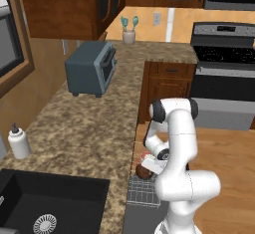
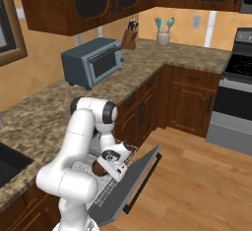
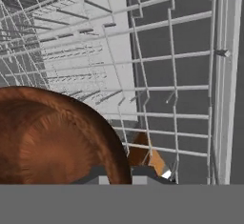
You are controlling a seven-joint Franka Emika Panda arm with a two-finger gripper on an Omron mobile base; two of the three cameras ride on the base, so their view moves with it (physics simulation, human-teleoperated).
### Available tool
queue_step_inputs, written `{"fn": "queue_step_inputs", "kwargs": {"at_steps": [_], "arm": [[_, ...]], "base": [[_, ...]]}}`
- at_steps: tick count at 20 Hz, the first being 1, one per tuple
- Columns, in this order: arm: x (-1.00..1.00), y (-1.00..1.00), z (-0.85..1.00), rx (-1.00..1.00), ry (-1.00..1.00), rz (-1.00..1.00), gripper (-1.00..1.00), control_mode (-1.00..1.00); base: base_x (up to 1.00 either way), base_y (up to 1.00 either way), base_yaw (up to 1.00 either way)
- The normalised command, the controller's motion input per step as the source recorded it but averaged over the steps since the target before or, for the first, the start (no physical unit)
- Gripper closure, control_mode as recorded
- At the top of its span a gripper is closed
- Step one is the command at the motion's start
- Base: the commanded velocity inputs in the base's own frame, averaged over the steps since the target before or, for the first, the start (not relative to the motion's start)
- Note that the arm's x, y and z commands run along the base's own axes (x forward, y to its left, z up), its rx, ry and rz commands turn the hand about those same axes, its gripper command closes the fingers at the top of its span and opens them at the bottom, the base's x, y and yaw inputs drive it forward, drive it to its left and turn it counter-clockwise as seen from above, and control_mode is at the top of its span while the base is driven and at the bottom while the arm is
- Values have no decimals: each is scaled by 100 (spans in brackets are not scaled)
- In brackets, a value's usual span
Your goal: Pick up the cup and bowl from the counter, place them in the dishwasher, and close the dishwasher door.
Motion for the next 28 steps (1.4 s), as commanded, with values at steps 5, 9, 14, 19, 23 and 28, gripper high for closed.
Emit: {"fn": "queue_step_inputs", "kwargs": {"at_steps": [5,9,14,19,23,28], "arm": [[37,0,-70,0,0,0,100,-100],[29,0,-71,0,0,0,100,-100],[8,0,-58,0,-3,0,-100,-100],[-22,-1,18,0,-8,0,-100,-100],[-58,-18,64,2,-17,0,-100,-100],[-80,-58,58,0,-15,-2,-100,-100]], "base": [[0,0,0],[0,0,0],[0,0,0],[0,0,0],[0,0,0],[0,0,0]]}}
